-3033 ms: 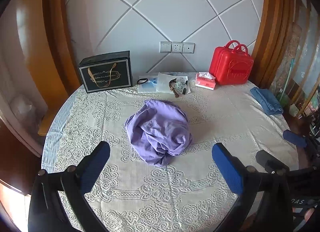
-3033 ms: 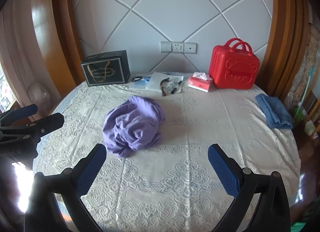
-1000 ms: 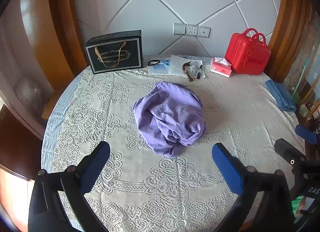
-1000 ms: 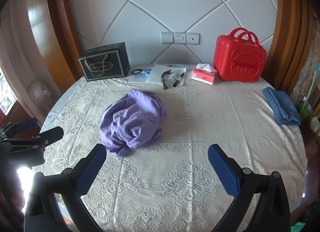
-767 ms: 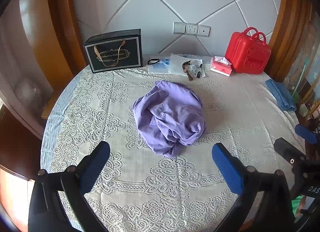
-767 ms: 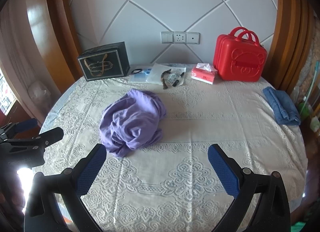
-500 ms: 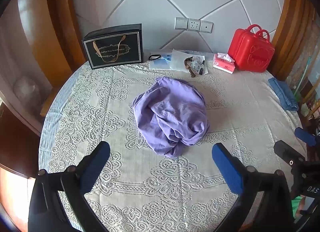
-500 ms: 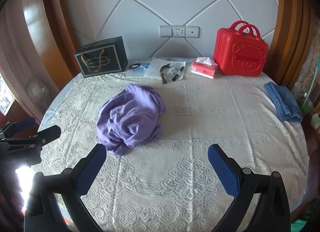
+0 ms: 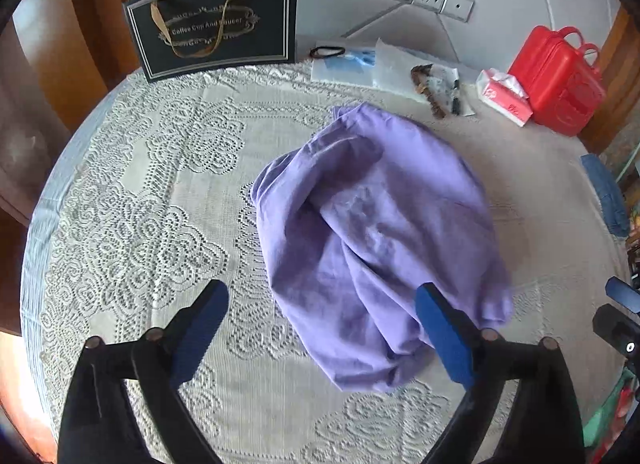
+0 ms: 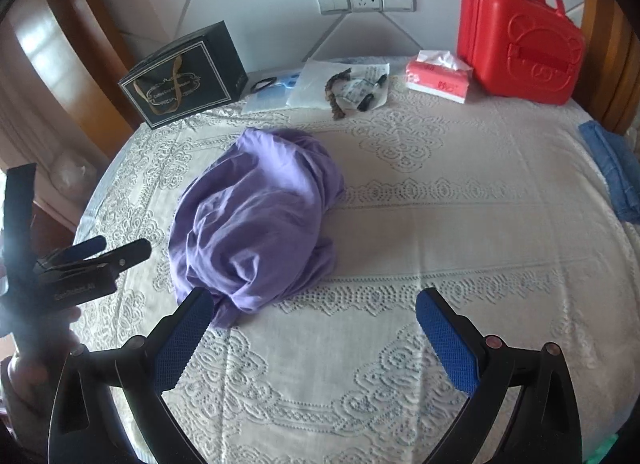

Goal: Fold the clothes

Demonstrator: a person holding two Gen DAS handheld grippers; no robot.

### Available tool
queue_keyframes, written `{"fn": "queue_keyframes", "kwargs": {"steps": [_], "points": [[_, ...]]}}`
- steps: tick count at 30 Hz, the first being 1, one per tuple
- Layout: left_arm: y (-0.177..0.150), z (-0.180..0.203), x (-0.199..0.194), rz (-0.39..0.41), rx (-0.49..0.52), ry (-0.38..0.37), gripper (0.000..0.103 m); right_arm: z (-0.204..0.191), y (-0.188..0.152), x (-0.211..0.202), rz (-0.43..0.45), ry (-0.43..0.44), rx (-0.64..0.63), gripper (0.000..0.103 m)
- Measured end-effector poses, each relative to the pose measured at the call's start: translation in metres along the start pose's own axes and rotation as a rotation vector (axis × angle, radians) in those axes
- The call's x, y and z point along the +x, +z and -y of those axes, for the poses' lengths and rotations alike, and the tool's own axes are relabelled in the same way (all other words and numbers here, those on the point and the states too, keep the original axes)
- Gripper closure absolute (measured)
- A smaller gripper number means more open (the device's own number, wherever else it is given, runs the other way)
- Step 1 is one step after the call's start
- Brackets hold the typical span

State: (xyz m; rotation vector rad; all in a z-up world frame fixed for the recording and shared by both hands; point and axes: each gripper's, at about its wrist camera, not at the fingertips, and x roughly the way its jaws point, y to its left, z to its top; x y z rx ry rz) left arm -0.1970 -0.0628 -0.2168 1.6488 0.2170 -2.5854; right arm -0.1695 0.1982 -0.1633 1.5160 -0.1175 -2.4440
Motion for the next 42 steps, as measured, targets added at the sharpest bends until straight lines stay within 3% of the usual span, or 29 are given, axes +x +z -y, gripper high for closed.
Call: {"fn": "queue_keyframes", "kwargs": {"steps": [2,5,7,9,11,15,17,21,22,25,30,32,34,38,39,40,41,42], "points": [[0.006,-0.003,0.032,-0.045,-0.005,-0.002,0.024,0.002,0.011,0.027,-0.029,0.019,0.010,0.006],[0.008,-0.006,0.068,-0.119,-0.017,-0.039,0.049,0.002,0.026,0.068,-0.088,0.040,0.025,0.008],[0.008,-0.006,0.073,-0.124,-0.023,-0.085,0.070,-0.001,0.032,0.096,-0.131,0.070,0.033,0.010],[0.010,-0.003,0.068,-0.116,-0.003,-0.100,0.084,-0.007,0.032,0.112,-0.159,0.097,0.026,0.032],[0.013,-0.001,0.055,-0.097,0.015,-0.107,0.086,-0.010,0.033,0.110,-0.149,0.111,0.011,0.088],[0.019,-0.004,0.021,-0.049,0.020,-0.104,0.085,-0.016,0.033,0.108,-0.130,0.138,-0.018,0.096],[0.019,-0.006,0.009,-0.048,0.033,-0.094,0.077,-0.010,0.033,0.097,-0.104,0.134,-0.013,0.096],[0.008,0.001,-0.006,-0.022,0.070,-0.077,0.034,0.035,0.025,0.045,-0.029,0.044,0.062,0.096],[0.005,0.003,-0.009,-0.018,0.075,-0.076,0.031,0.047,0.020,0.036,-0.029,0.009,0.077,0.096],[-0.001,0.007,-0.008,-0.032,0.073,-0.086,0.031,0.078,0.002,0.020,-0.044,-0.080,0.132,0.090],[-0.013,0.008,0.010,-0.085,0.054,-0.107,0.031,0.099,-0.004,0.010,-0.042,-0.062,0.169,0.065],[-0.020,0.009,0.020,-0.114,0.047,-0.115,0.031,0.093,0.004,0.015,-0.040,-0.045,0.150,0.042],[-0.028,0.010,0.031,-0.143,0.039,-0.130,0.031,0.086,0.014,0.027,-0.043,-0.011,0.136,0.028],[-0.039,0.012,0.053,-0.180,0.017,-0.179,0.031,0.071,0.040,0.063,-0.060,0.038,0.100,0.025],[-0.040,0.011,0.058,-0.188,0.007,-0.192,0.039,0.068,0.049,0.075,-0.070,0.044,0.094,0.025],[-0.041,0.010,0.061,-0.192,-0.002,-0.198,0.053,0.064,0.058,0.088,-0.081,0.050,0.087,0.025],[-0.039,0.009,0.061,-0.184,-0.009,-0.191,0.057,0.060,0.065,0.099,-0.090,0.052,0.079,0.024],[-0.035,0.006,0.060,-0.177,-0.017,-0.188,0.075,0.055,0.073,0.110,-0.097,0.052,0.067,0.022]]}}
